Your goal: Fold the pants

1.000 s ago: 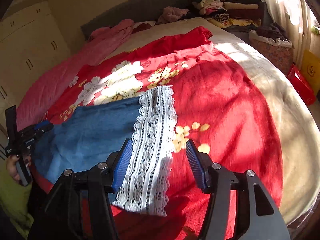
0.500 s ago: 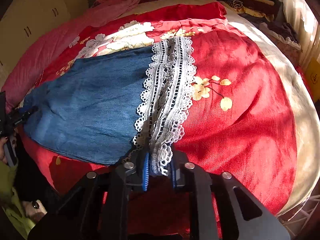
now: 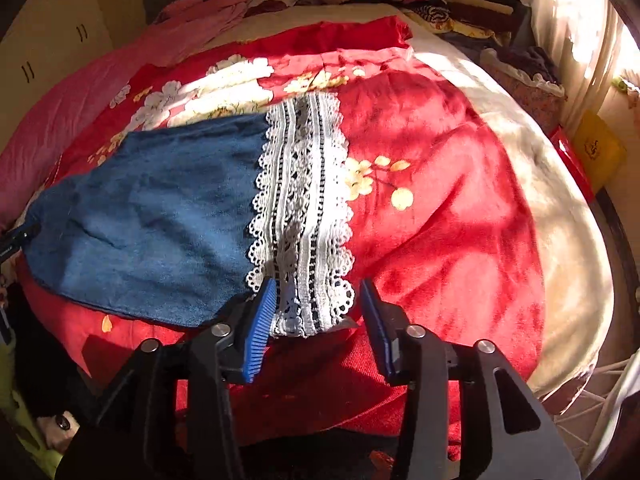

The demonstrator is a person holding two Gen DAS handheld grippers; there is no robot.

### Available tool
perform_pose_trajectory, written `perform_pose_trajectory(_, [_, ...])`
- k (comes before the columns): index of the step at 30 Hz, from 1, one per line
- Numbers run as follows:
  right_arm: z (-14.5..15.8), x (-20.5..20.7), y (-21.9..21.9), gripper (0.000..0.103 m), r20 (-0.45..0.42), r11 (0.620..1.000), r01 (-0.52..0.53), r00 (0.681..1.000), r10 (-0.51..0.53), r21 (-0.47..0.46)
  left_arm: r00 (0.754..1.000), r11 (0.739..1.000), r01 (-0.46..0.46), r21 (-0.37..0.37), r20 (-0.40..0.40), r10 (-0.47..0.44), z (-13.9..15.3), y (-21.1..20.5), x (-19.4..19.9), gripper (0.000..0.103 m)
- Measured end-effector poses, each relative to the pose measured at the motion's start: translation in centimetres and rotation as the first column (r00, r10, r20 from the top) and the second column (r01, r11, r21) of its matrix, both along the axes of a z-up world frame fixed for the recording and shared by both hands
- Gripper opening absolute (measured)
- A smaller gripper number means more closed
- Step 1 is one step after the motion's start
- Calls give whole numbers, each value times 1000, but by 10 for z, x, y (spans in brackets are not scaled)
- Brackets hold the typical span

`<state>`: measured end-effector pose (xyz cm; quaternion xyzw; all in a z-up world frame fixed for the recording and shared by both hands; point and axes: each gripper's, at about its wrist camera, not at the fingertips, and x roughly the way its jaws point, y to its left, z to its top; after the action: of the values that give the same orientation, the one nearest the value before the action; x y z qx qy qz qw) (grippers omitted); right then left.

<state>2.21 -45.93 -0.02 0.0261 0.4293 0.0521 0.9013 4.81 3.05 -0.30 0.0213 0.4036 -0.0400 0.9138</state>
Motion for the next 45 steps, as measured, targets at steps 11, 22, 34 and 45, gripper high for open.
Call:
perform_pose_trajectory(11, [14, 8, 98, 74, 109, 987, -145, 982, 152, -64, 981, 982, 191, -6, 39, -190, 19, -89, 3, 89])
perform_pose_trajectory(22, [-40, 43, 114, 74, -37, 988, -112, 993, 109, -104, 961, 970, 235, 58, -167, -222, -59, -112, 22, 94])
perform_pose_trajectory(34, [-49, 40, 85, 75, -63, 998, -66, 996, 65, -17, 966, 975, 219, 26, -144, -213, -52, -95, 14, 94])
perform_pose_trajectory(45, [-25, 18, 72, 78, 5, 1000, -2, 1000, 1, 29, 982, 990, 141, 8, -127, -139, -32, -73, 7, 94])
